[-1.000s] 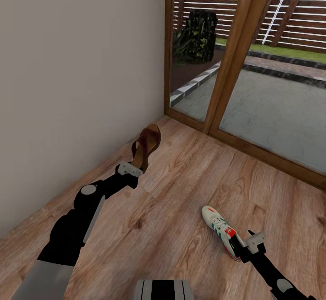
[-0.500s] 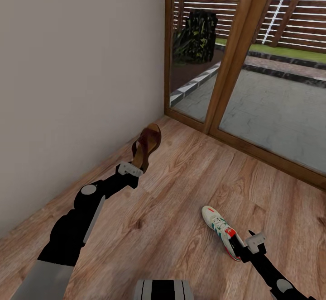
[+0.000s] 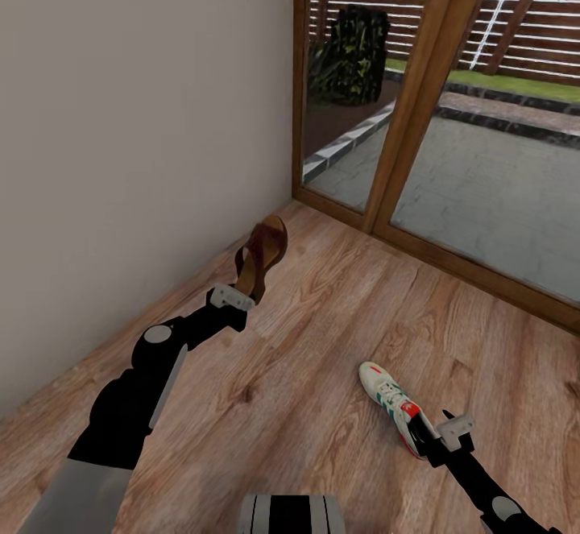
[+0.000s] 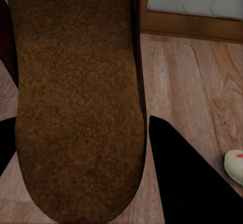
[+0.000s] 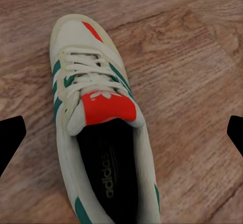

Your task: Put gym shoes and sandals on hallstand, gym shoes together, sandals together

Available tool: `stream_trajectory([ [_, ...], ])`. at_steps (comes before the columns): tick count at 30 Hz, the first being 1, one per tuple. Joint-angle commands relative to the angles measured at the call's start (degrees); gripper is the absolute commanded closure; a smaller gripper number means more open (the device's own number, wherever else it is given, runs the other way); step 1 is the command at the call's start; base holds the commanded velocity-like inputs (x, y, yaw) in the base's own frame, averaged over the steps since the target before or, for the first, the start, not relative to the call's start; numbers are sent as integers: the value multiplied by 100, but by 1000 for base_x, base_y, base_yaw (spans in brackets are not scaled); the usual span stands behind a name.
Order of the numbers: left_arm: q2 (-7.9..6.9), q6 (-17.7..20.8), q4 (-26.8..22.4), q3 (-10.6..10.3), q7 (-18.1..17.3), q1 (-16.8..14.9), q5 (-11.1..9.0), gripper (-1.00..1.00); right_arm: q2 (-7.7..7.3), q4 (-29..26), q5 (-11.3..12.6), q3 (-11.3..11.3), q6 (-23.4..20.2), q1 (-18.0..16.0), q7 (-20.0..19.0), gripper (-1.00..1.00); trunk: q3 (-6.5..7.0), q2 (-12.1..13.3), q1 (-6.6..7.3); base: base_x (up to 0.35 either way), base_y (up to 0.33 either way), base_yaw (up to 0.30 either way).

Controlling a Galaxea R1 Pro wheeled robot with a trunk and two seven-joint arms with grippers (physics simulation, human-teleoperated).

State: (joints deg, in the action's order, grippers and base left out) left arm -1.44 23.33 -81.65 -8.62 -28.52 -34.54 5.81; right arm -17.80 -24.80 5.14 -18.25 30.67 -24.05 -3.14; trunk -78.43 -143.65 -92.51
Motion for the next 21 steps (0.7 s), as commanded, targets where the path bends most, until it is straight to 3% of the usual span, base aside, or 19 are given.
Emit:
stream_trajectory([
  [1, -5, 5, -9, 0, -39, 3, 73, 100, -4, 3, 56, -20, 18, -3, -31, -100, -5, -2, 1, 0, 0, 0],
  [18, -14, 5, -1, 18, -31, 52, 95, 100, -4, -22, 57, -21, 21, -3, -29, -100, -55, -2, 1, 0, 0, -65],
  [21, -14, 5, 5, 18, -31, 52, 96, 100, -4, -23, 57, -21, 19, -3, -29, -100, -122, -6, -7, 0, 0, -5],
])
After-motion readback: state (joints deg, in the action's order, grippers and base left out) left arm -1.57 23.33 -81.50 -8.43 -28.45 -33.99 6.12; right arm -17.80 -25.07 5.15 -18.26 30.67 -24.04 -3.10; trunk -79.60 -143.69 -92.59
